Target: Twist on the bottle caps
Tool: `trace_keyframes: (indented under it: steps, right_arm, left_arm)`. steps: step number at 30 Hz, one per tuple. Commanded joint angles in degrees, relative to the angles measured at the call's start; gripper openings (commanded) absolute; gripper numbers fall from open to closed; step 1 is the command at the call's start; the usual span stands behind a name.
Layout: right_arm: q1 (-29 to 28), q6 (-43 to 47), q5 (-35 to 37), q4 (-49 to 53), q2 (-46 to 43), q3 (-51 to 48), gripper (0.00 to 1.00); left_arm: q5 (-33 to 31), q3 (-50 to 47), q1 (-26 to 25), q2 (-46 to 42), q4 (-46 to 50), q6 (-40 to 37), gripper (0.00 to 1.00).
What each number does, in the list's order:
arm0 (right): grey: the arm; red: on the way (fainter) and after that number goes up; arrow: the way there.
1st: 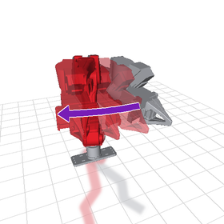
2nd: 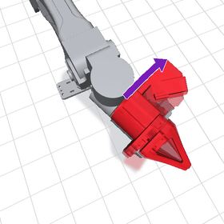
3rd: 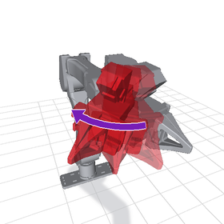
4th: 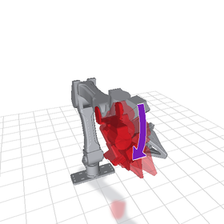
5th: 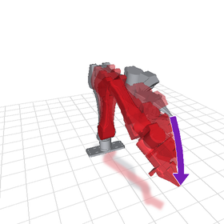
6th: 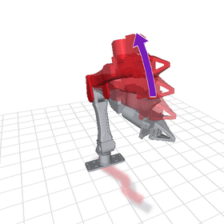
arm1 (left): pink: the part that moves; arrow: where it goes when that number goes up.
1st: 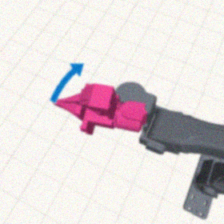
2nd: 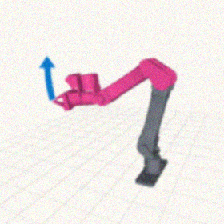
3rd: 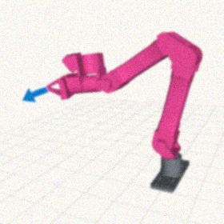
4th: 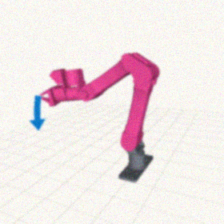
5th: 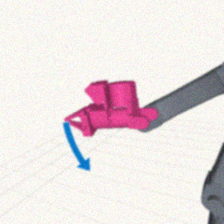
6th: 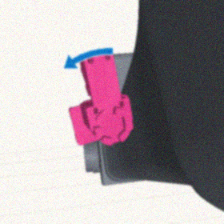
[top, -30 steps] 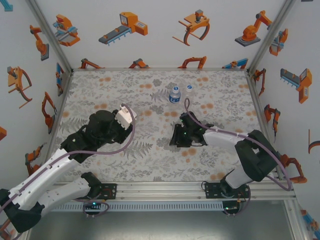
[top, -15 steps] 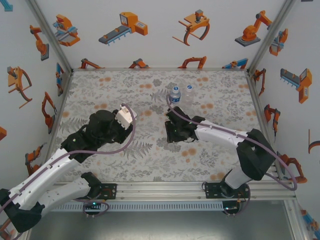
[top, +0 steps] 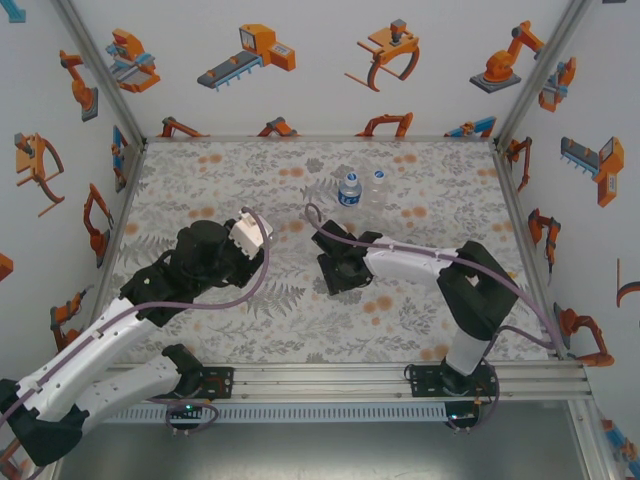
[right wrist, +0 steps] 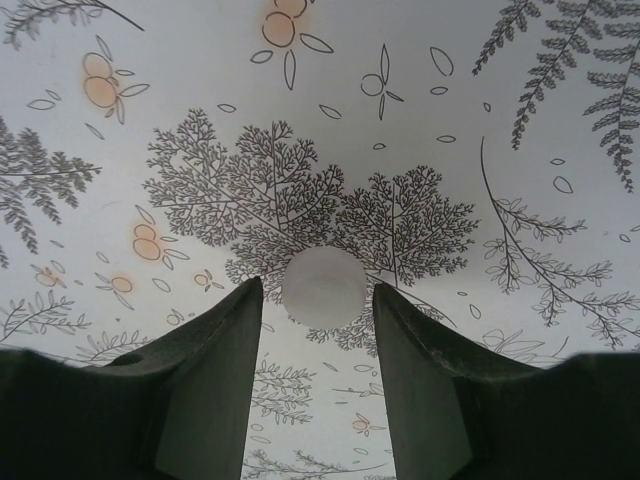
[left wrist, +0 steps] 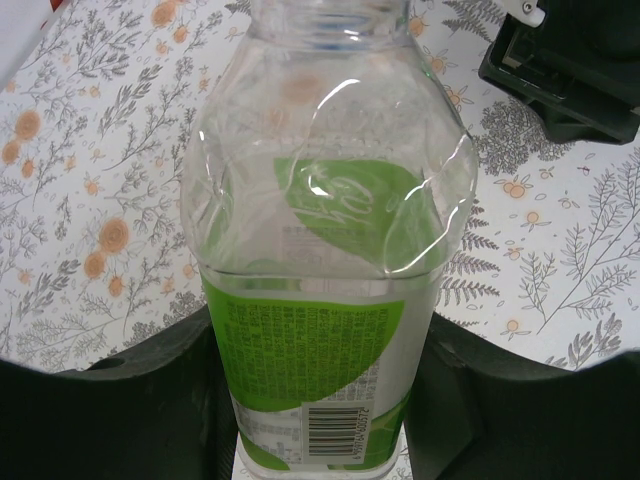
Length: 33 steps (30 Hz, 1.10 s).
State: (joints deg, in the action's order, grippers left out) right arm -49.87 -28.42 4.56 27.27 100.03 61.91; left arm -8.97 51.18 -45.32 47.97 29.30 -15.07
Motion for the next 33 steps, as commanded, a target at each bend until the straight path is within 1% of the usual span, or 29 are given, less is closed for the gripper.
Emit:
trace_keyframes:
  steps: [1, 15, 18, 20, 24, 33]
  right_arm:
    - [-0.53, -0.02, -0.14, 0.95, 0.50, 1.49, 0.46]
    - [-1.23, -1.38, -1.22, 0.55, 0.91, 1.33, 0.39]
    - [-1.29, -1.37, -1.05, 0.31, 0.93, 1.16, 0.39]
    - [-1.29, -1.37, -0.79, 0.11, 0.96, 1.19, 0.42]
    - [-1.29, -1.88, -0.53, -0.35, 1.05, 1.28, 0.44]
    - [-1.29, -2.63, -0.69, -2.13, 1.01, 1.20, 0.43]
  left_arm:
    - [0.93, -0.21, 0.25, -0.68, -0.21, 0.33, 0.12]
    - [1.10, -0.11, 0.32, -0.50, -0.12, 0.30, 0.12]
    - [1.11, -0.16, 0.31, -0.58, -0.12, 0.30, 0.12]
    - [0.98, -0.23, 0.27, -0.50, -0.13, 0.31, 0.12]
    - [0.98, -0.22, 0.31, -0.46, -0.12, 0.39, 0.12]
    - [0.65, -0.29, 0.26, -0.32, -0.19, 0.34, 0.12]
